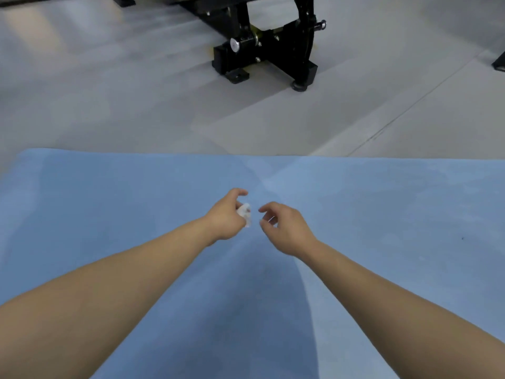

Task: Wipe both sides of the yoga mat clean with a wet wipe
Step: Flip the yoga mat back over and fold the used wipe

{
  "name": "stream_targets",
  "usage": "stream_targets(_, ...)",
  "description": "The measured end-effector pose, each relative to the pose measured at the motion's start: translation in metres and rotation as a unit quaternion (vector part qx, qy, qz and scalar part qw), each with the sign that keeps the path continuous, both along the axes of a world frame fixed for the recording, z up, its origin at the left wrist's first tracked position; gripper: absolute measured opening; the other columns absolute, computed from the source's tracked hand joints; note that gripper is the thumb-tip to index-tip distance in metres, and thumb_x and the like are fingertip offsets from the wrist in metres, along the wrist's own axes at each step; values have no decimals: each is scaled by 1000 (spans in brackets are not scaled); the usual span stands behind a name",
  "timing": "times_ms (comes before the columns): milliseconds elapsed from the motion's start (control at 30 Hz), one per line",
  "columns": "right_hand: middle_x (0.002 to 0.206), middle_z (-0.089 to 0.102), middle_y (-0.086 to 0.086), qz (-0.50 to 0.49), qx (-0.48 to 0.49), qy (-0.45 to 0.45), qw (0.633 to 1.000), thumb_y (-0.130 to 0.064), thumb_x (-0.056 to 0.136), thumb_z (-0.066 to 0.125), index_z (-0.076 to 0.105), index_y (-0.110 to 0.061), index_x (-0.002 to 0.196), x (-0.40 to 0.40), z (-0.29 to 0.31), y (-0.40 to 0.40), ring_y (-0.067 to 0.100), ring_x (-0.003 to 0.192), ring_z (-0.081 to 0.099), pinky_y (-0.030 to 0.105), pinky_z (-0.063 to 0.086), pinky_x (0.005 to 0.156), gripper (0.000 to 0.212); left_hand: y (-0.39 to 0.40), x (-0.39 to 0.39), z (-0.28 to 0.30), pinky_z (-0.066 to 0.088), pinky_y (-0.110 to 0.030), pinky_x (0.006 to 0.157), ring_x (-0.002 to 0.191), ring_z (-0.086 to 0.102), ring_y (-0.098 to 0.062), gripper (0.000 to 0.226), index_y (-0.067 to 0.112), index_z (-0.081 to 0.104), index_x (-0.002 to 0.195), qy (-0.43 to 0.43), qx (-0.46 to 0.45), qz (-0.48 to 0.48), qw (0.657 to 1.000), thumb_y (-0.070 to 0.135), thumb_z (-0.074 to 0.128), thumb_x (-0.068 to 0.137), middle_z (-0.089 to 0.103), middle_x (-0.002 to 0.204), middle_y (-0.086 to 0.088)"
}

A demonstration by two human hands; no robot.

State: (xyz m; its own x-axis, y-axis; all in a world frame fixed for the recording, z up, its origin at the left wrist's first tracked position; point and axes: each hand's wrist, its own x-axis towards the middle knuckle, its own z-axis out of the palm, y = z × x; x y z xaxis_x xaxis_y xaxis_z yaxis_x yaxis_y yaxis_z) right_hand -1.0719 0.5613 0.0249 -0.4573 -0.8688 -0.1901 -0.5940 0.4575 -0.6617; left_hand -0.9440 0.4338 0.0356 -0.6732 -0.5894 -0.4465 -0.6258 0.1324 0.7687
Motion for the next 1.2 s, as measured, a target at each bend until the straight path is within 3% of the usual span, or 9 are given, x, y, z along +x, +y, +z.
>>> stream_targets(67, 93, 65, -11, -31, -17, -107, 994, -31, 91, 59, 61, -27, 115, 10, 23, -16, 6, 81, 63, 19, 45, 58, 24, -6, 8, 21, 53, -29, 73, 106, 66, -16, 80, 37, 23, 154, 52, 35, 11, 998, 12, 67, 93, 58, 124, 8)
stream_targets(133, 94, 66, -9, -41, -36, -186, 981, -35, 93, 59, 62, -28, 113, 19, 45, -28, 6, 79, 65, 18, 43, 54, 22, -13, 15, 39, 56, -36, 90, 110, 67, -15, 93, 40, 9, 158, 90, 55, 23, 994, 14, 70, 92, 56, 134, 10)
stream_targets(267, 91, 64, -5, -40, -63, -208, 975, -38, 90, 65, 68, -31, 104, 29, 86, -45, 7, 73, 61, 15, 41, 51, 16, -22, 27, 72, 52, -32, 96, 118, 63, -13, 97, 40, 2, 159, 120, 87, 34, 988, 9, 67, 94, 50, 143, 10)
stream_targets(367, 91, 64, 0, -71, -65, -225, 969, -34, 88, 69, 70, -28, 96, 36, 122, -47, 9, 71, 57, 20, 42, 54, 10, -19, 36, 109, 50, -27, 93, 118, 63, -10, 81, 33, 20, 157, 135, 127, 59, 981, 6, 64, 94, 53, 141, 11)
stream_targets(500, 89, 68, -6, -120, -58, -244, 960, -30, 88, 69, 68, -25, 92, 43, 186, -38, 5, 69, 59, 19, 42, 56, 6, -11, 45, 172, 57, -35, 92, 103, 71, -15, 34, 15, 59, 128, 138, 149, 158, 966, 14, 67, 95, 69, 120, -3)
stream_targets(633, 80, 67, 0, -146, -64, -284, 946, -25, 89, 69, 70, -22, 91, 52, 260, -22, 4, 67, 58, 14, 42, 58, 4, 3, 56, 248, 57, -35, 87, 90, 74, -18, 12, 12, 71, 107, 117, 149, 186, 964, 17, 66, 97, 77, 98, -4)
stream_targets(867, 73, 56, -6, -193, -85, -331, 920, -18, 90, 68, 70, -25, 101, 71, 410, 1, 7, 64, 49, 18, 40, 57, 13, 29, 58, 403, 59, -33, 86, 96, 73, -24, 7, 13, 71, 100, 140, 185, 241, 942, 11, 69, 94, 75, 100, -11)
stream_targets(1033, 74, 58, -8, -206, -74, -343, 913, -17, 89, 69, 69, -29, 106, 82, 533, 26, 8, 68, 52, 19, 45, 63, 21, 52, 66, 520, 55, -45, 97, 100, 71, -28, 21, 15, 70, 100, 157, 203, 263, 930, -3, 69, 88, 74, 101, -11)
stream_targets(1200, 71, 66, -10, -180, -46, -306, 934, -27, 90, 66, 73, -24, 90, 90, 645, 44, 5, 66, 55, 19, 43, 61, 7, 67, 81, 628, 53, -48, 97, 87, 70, -17, 33, 15, 68, 101, 168, 219, 272, 922, 10, 82, 71, 72, 96, -3)
